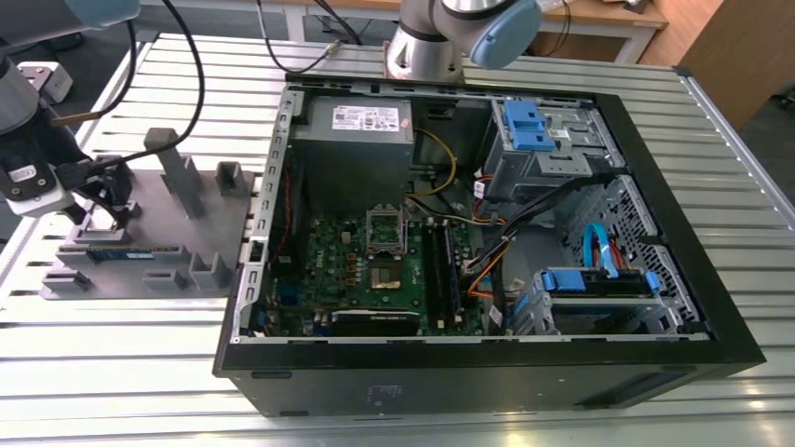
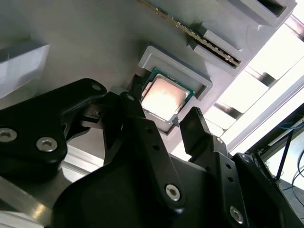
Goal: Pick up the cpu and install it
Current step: 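Pick up the cpu and move it towards the insertion slot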
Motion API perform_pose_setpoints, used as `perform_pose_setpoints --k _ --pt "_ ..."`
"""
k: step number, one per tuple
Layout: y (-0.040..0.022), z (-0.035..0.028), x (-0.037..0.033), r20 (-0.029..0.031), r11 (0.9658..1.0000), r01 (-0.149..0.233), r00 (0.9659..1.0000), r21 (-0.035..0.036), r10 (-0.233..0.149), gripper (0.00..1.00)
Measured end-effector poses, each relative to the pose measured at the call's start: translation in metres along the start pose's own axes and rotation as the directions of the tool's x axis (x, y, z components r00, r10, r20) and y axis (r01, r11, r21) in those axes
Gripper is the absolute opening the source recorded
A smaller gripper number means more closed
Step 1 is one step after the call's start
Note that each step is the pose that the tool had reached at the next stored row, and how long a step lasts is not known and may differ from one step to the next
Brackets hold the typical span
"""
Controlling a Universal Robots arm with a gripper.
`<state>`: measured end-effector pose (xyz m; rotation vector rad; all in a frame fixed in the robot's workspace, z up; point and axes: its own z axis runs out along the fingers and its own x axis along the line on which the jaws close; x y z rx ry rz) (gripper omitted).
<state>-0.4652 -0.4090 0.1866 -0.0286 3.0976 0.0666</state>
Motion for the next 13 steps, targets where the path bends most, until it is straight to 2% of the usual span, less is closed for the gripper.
perform_pose_setpoints --k 13 --pt "0.0007 0.0038 0.0002 0.0001 1.0000 0.004 1.0000 0.0000 -0.004 0.59"
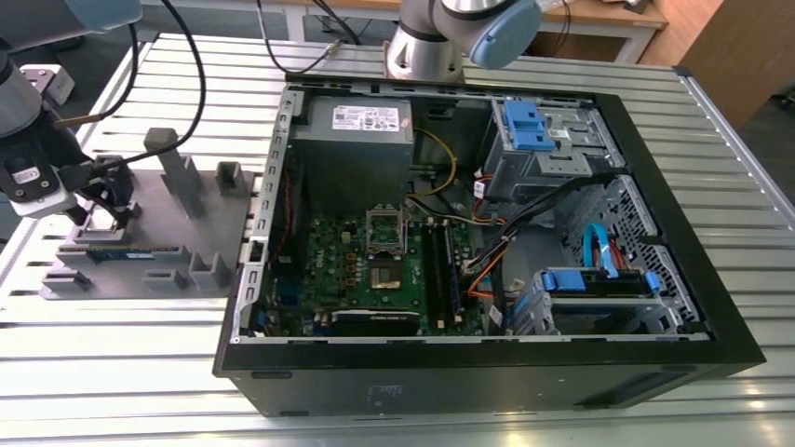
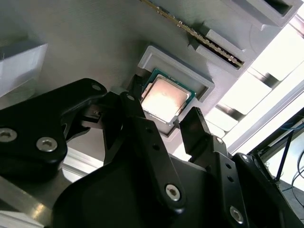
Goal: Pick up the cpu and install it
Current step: 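Pick up the cpu and move it towards the insertion slot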
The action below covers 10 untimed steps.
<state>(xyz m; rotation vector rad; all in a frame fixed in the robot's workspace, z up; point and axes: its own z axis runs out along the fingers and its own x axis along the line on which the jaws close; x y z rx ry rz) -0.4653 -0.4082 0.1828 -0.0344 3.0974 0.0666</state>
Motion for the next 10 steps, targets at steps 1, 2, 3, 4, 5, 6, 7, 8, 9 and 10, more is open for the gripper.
perform_pose_setpoints --k 1,2,3,4,5,6,7,8,9,10 --pt "0.0000 0.0003 0.0000 0.0002 1.0000 0.000 1.0000 -0.0001 0.000 0.59" --pt "0.0000 0.0006 0.0000 0.0002 1.0000 0.000 1.0000 -0.0001 0.000 0.59" --pt "0.0000 0.0006 0.0000 0.0001 1.0000 0.000 1.0000 -0.0001 0.000 0.59" --pt "0.0000 0.0006 0.0000 0.0002 1.0000 0.000 1.0000 -0.0001 0.000 0.59" --pt "0.0000 0.0006 0.0000 0.0001 1.0000 0.000 1.0000 0.0000 0.000 0.59" --pt "0.0000 0.0006 0.0000 0.0001 1.0000 0.000 1.0000 0.0000 0.000 0.59" --pt "0.0000 0.0007 0.0000 0.0001 1.0000 0.000 1.0000 0.0000 0.000 0.59" --pt "0.0000 0.0007 0.0000 0.0001 1.0000 0.000 1.0000 0.0000 0.000 0.59" --pt "0.0000 0.0007 0.0000 0.0001 1.0000 0.000 1.0000 0.0000 0.000 0.59" --pt "0.0000 0.0007 0.0000 0.0001 1.0000 0.000 1.0000 0.0000 0.000 0.59"
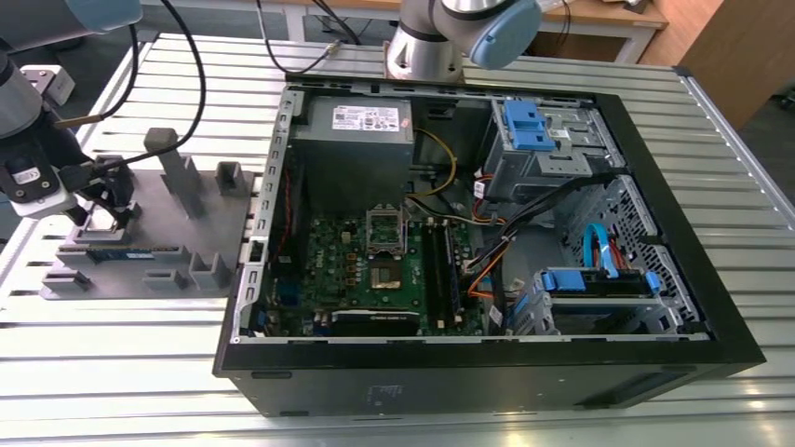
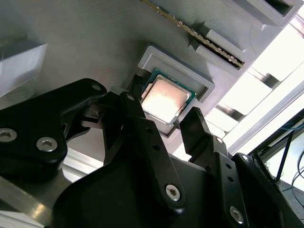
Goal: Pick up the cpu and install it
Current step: 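Pick up the cpu and move it towards the insertion slot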
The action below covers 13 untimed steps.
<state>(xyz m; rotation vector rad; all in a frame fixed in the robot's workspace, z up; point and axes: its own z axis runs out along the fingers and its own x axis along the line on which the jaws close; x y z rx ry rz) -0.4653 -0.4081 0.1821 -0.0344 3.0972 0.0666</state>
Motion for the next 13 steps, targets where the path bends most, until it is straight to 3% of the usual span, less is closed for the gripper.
perform_pose_setpoints --k 13 --pt "-0.0002 0.0004 -0.0012 0.0010 0.9998 -0.020 0.9998 0.0016 0.020 0.59"
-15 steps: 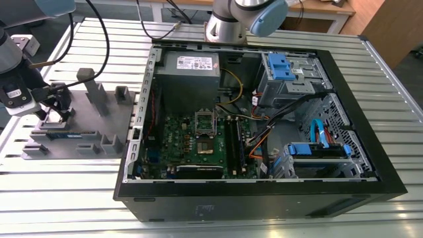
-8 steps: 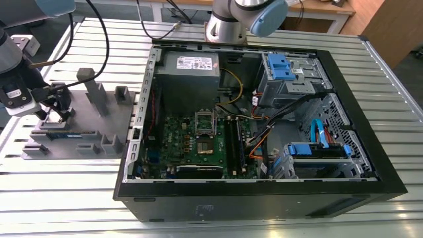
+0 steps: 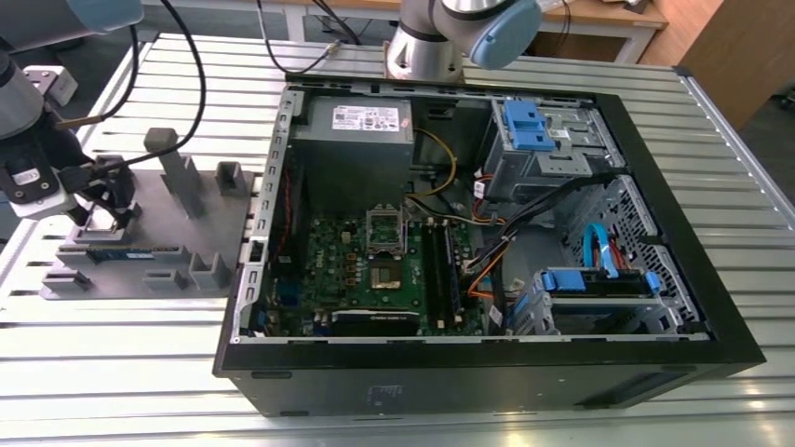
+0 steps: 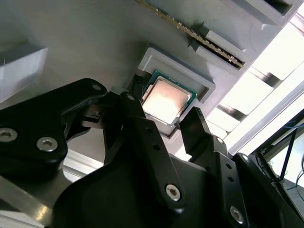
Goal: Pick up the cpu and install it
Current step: 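Pick up the cpu and move it towards the insertion slot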
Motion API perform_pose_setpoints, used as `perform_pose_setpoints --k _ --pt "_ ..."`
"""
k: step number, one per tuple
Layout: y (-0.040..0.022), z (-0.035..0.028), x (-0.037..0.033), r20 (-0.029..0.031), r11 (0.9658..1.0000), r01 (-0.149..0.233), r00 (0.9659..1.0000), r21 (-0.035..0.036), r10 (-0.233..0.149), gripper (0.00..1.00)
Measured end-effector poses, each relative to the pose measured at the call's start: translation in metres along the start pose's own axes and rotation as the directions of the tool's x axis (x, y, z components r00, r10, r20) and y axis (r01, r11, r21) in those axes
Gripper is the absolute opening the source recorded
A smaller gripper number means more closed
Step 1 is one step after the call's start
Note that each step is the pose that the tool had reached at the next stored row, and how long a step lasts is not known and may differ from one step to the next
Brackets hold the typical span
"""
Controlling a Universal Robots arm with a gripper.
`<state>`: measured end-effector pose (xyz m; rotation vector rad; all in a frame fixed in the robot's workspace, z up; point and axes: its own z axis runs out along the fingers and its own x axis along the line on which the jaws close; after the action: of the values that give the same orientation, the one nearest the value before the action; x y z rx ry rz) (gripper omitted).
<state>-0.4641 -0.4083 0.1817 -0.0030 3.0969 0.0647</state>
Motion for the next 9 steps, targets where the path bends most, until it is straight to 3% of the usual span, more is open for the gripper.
perform_pose_setpoints --k 9 --pt "-0.0007 0.0004 -0.0001 -0.0001 1.0000 0.000 1.0000 0.0001 0.000 0.59"
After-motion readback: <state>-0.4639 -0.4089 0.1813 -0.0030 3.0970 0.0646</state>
